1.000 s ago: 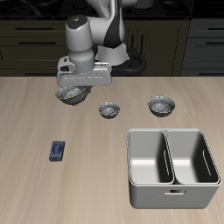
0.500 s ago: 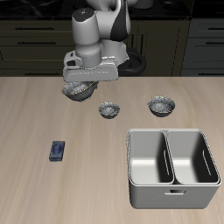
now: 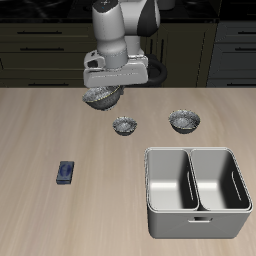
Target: Place the largest bowl in the left side of the drainer
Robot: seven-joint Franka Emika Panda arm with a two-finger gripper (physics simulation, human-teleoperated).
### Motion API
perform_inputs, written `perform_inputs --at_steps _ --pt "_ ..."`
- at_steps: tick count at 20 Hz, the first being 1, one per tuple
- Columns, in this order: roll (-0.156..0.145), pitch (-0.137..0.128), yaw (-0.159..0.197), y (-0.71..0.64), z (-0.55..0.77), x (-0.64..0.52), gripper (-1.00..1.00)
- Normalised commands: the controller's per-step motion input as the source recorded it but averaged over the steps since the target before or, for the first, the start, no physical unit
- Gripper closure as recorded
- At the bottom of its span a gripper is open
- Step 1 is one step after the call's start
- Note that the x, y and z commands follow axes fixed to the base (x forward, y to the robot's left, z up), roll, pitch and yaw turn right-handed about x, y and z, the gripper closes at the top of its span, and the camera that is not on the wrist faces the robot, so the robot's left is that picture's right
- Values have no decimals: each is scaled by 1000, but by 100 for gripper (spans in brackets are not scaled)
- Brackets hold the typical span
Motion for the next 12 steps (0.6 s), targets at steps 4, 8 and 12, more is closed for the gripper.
perform_inputs --at_steps 4,8,12 --pt "33 -30 -25 334 245 64 100" --pt "15 8 -34 238 65 111 100" --pt "22 11 -16 289 56 60 100"
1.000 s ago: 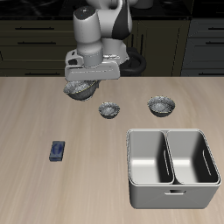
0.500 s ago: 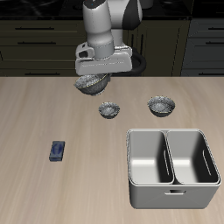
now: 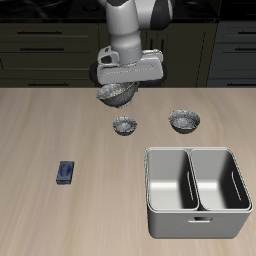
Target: Place the largest bowl in the left side of the drainer
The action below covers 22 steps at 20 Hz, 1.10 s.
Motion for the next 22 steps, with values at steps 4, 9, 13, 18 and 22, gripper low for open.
perform_inputs --at_steps 4,9,13,18,22 --pt "10 -7 -7 306 153 20 100" --pt "24 -11 16 349 144 7 100" --pt "11 -3 11 277 125 59 100" --pt "-4 -7 18 202 94 121 100" --pt "6 -29 12 286 171 63 100"
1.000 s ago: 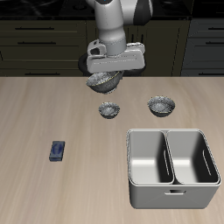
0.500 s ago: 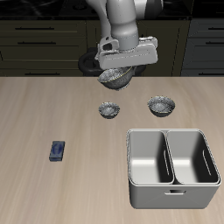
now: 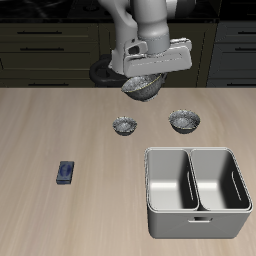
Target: Place the largest bowl in the left side of the drainer
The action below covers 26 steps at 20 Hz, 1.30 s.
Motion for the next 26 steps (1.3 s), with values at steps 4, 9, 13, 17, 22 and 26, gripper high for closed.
perform_inputs --at_steps 4,9,13,17,22,26 --pt "-12 -22 3 208 136 77 100" --pt "-21 -34 9 343 219 161 100" --pt "-12 -23 7 217 113 84 100" --pt "-33 -2 0 169 71 201 100" --pt "-18 -2 -5 118 117 205 100" --pt "-13 -10 -9 95 196 213 100"
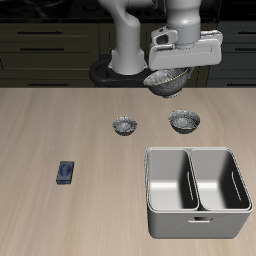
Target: Place the largest bowl in the left side of the drainer
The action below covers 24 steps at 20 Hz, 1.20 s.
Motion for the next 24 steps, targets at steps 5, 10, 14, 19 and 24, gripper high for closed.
perform_inputs --at_steps 5,10,14,19,24 --pt "-27 12 -38 50 169 249 100" --pt "-19 18 -14 103 89 234 100" --pt "-3 11 3 121 111 178 100" --pt "-9 -4 -6 107 167 116 100" --pt "-20 7 0 73 148 182 100"
